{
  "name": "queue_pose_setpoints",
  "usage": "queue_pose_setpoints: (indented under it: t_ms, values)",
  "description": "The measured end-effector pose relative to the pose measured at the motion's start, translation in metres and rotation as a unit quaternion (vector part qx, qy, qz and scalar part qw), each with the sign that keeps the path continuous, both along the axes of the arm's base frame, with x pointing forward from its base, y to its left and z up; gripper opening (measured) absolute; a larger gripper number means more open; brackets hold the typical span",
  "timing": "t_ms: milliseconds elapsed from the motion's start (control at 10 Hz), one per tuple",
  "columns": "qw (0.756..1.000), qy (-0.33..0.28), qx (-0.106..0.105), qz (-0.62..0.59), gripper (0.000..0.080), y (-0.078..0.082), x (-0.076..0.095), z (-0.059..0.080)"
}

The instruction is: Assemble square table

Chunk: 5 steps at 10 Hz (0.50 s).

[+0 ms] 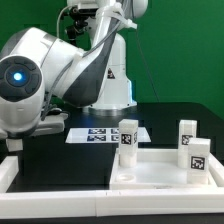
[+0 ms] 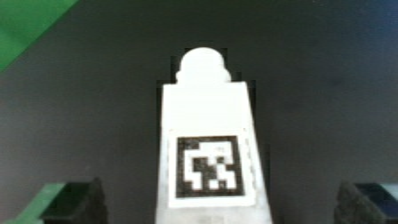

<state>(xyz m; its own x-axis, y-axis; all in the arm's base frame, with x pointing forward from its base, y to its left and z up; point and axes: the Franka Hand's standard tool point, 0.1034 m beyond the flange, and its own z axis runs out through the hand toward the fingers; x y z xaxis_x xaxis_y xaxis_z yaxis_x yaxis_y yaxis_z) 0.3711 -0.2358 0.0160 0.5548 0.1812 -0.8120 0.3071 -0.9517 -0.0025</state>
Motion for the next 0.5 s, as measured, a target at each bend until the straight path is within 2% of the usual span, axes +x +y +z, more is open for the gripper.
queue_pose_setpoints:
  t_ms: [100, 300, 400, 500]
  values:
    - [1.000, 0.000, 0.000, 0.000, 0.0649, -0.0001, -0.0002, -0.0002]
    - [1.000, 0.000, 0.000, -0.001, 0.0379, -0.0005, -0.0005, -0.0002]
    - [1.000, 0.000, 0.000, -0.001, 0.0379, -0.0006, -0.0005, -0.0001]
    - [1.000, 0.000, 0.000, -0.001, 0.0288, -0.0006, -0.0005, -0.0001]
